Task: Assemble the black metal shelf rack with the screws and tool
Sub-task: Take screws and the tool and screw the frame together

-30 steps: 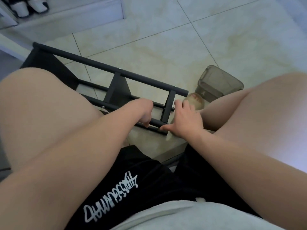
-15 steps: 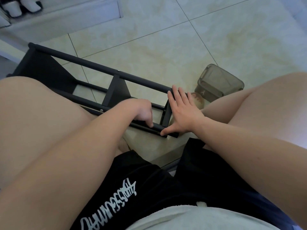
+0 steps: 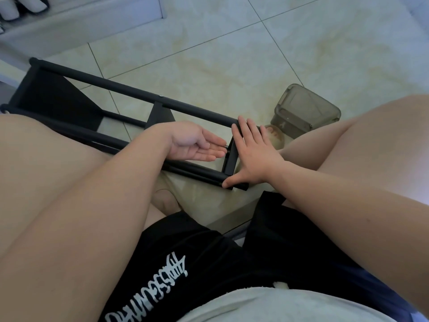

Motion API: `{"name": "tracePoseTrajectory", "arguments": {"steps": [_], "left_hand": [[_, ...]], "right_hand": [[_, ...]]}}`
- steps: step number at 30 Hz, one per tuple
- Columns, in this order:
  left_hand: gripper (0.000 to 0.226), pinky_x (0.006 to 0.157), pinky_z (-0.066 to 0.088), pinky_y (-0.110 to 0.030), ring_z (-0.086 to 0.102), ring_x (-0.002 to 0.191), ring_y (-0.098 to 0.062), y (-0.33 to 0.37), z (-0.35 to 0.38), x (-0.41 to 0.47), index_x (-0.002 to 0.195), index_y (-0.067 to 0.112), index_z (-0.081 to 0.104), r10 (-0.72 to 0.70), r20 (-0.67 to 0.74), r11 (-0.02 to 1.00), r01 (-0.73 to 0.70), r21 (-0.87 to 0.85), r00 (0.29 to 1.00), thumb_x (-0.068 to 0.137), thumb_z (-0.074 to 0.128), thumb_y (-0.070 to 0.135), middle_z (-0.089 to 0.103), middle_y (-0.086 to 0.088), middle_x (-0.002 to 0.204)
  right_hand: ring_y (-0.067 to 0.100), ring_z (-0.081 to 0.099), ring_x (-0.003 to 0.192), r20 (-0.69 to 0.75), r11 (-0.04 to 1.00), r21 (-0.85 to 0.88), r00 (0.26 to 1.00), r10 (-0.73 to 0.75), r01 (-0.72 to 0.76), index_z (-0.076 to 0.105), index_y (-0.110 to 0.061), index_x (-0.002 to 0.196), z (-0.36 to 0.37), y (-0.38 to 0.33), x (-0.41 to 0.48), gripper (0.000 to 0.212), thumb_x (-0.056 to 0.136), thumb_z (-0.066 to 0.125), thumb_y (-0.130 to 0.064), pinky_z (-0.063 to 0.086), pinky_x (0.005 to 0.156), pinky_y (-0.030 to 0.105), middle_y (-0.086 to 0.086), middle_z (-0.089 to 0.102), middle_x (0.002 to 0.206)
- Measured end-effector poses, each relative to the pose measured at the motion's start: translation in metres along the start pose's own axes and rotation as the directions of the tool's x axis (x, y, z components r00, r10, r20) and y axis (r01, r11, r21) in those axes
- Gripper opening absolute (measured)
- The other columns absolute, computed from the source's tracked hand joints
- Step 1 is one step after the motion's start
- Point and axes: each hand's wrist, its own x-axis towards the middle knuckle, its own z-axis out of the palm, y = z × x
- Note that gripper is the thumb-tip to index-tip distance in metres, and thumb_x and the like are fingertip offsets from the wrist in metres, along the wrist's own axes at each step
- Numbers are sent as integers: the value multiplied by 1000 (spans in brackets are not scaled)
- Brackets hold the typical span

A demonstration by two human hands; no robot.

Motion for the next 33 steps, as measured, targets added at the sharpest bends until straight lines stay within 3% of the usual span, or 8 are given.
{"name": "tracePoseTrajectory", "arguments": {"steps": [5,10,13,17,22,33], "left_hand": [[30,79,61,-31,73,101,-21,-1,1,-1,115,4,61,10,38,999,-12,53,999,104,34,-5,75,-13,106],[16,71,59,-28,75,94,-17,-6,-1,7,110,8,59,60,-103,975,-36,219,993,104,44,4,78,-7,98],[12,71,52,-25,75,88,-10,-10,-4,16,109,11,59,90,-182,909,-6,417,979,104,48,11,78,-1,95],[8,59,50,-18,70,70,0,-15,-10,33,99,13,68,119,-215,796,37,604,969,97,61,15,78,4,85],[6,56,51,-16,65,61,-3,-12,-17,52,91,13,76,101,-168,820,13,573,981,87,73,12,77,0,79],[12,69,57,-25,68,69,-12,13,-15,90,99,4,75,-164,-46,796,160,584,985,90,68,8,77,-8,87]], "right_hand": [[34,-25,153,3,1000,-9,1000,7,-7,-20,-9,158,1,0,1,159,49,47,-104,-14,121,52,13,-30,164],[34,-27,152,11,1000,-5,1000,7,-7,-21,-10,158,1,-1,1,159,49,48,-104,-13,122,53,13,-31,164],[34,-26,152,12,1000,-8,1000,10,-10,-20,-9,158,0,-1,1,159,50,50,-103,-12,123,53,13,-31,164],[34,-24,153,4,1000,-14,1000,9,-9,-18,-9,159,0,-1,1,158,52,53,-101,-11,124,53,14,-28,165],[33,-24,153,-5,1000,-14,1000,-1,1,-17,-8,159,1,1,1,156,54,53,-100,-12,124,52,14,-27,165],[33,-25,153,8,1000,-1,1000,-15,15,-18,-10,159,1,9,6,154,54,45,-102,-10,125,51,14,-30,165]]}}
